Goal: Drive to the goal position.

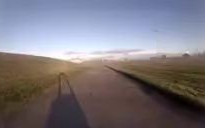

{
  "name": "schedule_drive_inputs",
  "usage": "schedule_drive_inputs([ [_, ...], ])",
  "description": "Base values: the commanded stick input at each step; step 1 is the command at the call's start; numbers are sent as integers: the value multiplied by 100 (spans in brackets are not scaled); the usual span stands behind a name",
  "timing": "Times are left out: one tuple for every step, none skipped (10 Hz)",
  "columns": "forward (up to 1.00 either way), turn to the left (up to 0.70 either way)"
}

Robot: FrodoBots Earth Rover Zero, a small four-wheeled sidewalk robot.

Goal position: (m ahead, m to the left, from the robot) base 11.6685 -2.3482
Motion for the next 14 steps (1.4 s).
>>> schedule_drive_inputs([
  [70,0],
  [70,0],
  [70,0],
  [70,0],
  [70,0],
  [70,0],
  [70,0],
  [70,-8],
  [70,-21],
  [70,-27],
  [70,-12],
  [70,0],
  [70,0],
  [70,0],
])
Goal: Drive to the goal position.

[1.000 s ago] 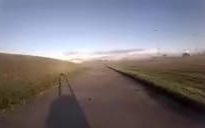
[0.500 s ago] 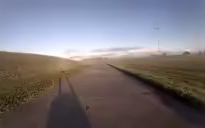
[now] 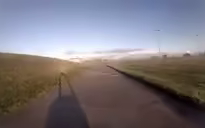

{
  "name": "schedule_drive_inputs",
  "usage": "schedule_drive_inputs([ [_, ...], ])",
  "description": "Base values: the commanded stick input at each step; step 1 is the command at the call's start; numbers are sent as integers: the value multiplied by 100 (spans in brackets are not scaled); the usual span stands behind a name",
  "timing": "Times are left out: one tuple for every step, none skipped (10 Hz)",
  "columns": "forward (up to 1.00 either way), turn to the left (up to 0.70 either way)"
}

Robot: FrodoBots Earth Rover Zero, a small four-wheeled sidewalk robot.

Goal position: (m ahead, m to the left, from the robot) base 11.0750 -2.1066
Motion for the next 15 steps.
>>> schedule_drive_inputs([
  [70,0],
  [70,0],
  [70,0],
  [70,0],
  [70,0],
  [70,0],
  [70,0],
  [70,0],
  [70,0],
  [70,-15],
  [70,-30],
  [70,-35],
  [70,-35],
  [70,0],
  [70,0],
])
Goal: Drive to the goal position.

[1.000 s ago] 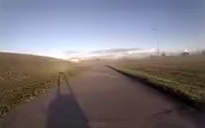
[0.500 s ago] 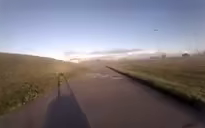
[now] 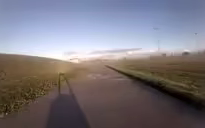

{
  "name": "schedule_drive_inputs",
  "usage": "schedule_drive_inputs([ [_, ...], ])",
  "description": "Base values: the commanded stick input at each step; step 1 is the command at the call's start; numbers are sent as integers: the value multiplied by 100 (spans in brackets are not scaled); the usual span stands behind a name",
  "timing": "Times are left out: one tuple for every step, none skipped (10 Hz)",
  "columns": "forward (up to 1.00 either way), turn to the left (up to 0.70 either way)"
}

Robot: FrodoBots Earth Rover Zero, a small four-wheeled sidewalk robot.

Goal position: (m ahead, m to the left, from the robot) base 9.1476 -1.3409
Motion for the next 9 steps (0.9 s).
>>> schedule_drive_inputs([
  [70,0],
  [70,0],
  [70,0],
  [70,0],
  [70,0],
  [70,0],
  [70,0],
  [70,0],
  [70,0],
])
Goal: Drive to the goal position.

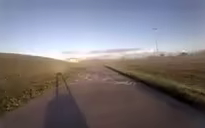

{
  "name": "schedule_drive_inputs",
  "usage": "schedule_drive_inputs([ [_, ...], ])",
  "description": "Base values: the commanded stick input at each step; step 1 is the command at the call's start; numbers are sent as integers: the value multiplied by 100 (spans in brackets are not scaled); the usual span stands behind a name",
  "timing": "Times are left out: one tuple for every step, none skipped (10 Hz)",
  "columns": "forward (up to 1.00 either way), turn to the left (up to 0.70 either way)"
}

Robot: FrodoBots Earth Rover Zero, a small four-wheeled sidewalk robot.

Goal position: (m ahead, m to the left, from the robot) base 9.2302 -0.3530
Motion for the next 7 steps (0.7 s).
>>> schedule_drive_inputs([
  [70,0],
  [70,0],
  [70,0],
  [70,0],
  [70,0],
  [70,0],
  [70,0],
])
